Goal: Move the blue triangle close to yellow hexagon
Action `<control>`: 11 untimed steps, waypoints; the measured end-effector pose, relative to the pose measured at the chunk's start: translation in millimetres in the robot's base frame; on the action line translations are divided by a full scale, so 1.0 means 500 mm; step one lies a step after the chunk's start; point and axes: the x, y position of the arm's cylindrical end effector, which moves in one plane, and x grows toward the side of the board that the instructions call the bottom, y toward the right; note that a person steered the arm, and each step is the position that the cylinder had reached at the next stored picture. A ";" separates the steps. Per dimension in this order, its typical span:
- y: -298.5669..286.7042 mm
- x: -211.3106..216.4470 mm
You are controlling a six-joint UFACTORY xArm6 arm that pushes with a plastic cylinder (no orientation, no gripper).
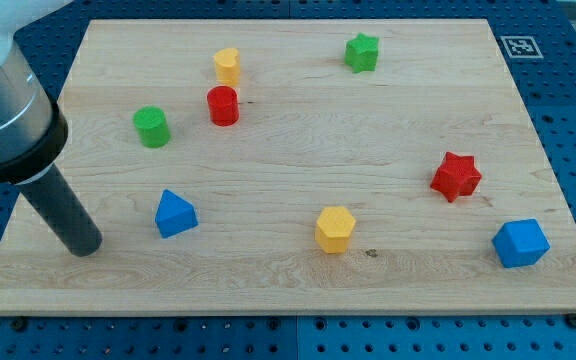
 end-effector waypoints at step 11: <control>0.371 0.078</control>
